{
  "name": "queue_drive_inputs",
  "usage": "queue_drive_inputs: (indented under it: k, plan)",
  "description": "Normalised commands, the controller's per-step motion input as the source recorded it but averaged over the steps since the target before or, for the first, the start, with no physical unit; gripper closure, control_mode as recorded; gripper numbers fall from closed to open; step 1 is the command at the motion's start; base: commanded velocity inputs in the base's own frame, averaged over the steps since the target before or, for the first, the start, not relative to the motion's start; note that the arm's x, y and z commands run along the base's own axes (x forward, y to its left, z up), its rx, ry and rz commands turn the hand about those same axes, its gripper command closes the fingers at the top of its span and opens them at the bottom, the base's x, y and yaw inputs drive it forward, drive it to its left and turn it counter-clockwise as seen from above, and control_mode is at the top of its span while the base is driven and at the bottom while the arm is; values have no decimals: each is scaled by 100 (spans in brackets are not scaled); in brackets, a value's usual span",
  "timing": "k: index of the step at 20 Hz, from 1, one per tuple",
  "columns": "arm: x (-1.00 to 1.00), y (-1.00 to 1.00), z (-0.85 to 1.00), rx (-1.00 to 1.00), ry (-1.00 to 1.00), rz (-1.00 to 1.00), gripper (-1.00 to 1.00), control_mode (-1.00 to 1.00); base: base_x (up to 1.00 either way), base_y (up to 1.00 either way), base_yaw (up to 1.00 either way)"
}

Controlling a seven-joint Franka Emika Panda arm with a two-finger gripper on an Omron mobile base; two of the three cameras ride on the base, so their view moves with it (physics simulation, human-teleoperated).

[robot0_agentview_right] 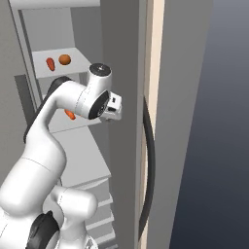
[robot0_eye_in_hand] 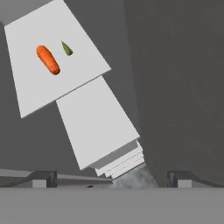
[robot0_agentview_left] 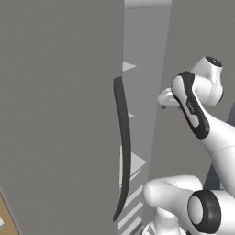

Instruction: Take the lemon wedge and carrot from the second highest rack and move them to the highest rack where the tangerine and carrot are located, to maximize freezer space. Close the freezer door after rearranging.

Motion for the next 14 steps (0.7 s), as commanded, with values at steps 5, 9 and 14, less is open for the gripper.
queue_drive_inputs:
  k: [5,9,14]
  plan:
    - [22,-3,-1,0,0,0,-100,-100,0,0,0]
    - [20,32,0,0,0,2,-100,-100,0,0,0]
    - [30,47,0,0,0,18,-100,-100,0,0,0]
